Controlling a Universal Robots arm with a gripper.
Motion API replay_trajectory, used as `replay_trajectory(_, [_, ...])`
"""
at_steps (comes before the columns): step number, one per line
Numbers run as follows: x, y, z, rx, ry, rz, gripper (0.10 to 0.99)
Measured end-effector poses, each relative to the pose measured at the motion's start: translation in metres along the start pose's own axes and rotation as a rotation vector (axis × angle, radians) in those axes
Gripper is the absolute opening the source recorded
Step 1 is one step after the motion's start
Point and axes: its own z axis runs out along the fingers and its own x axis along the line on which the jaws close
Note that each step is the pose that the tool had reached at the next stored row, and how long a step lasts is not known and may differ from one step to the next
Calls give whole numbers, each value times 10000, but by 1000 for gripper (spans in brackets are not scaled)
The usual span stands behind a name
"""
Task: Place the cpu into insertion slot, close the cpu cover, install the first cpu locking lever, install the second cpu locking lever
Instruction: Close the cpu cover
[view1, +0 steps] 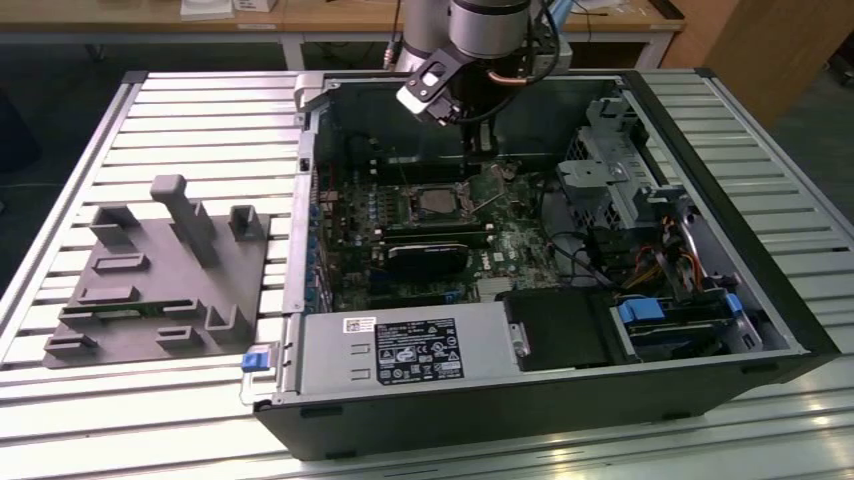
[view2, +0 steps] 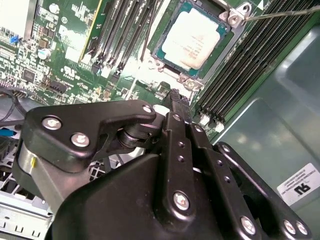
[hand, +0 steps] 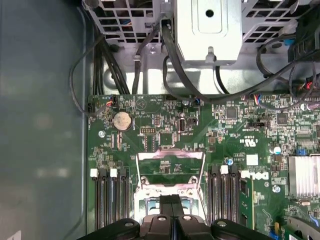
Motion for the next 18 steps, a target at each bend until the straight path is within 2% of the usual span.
replay_trajectory(18, [8, 260, 13, 0, 0, 0, 106])
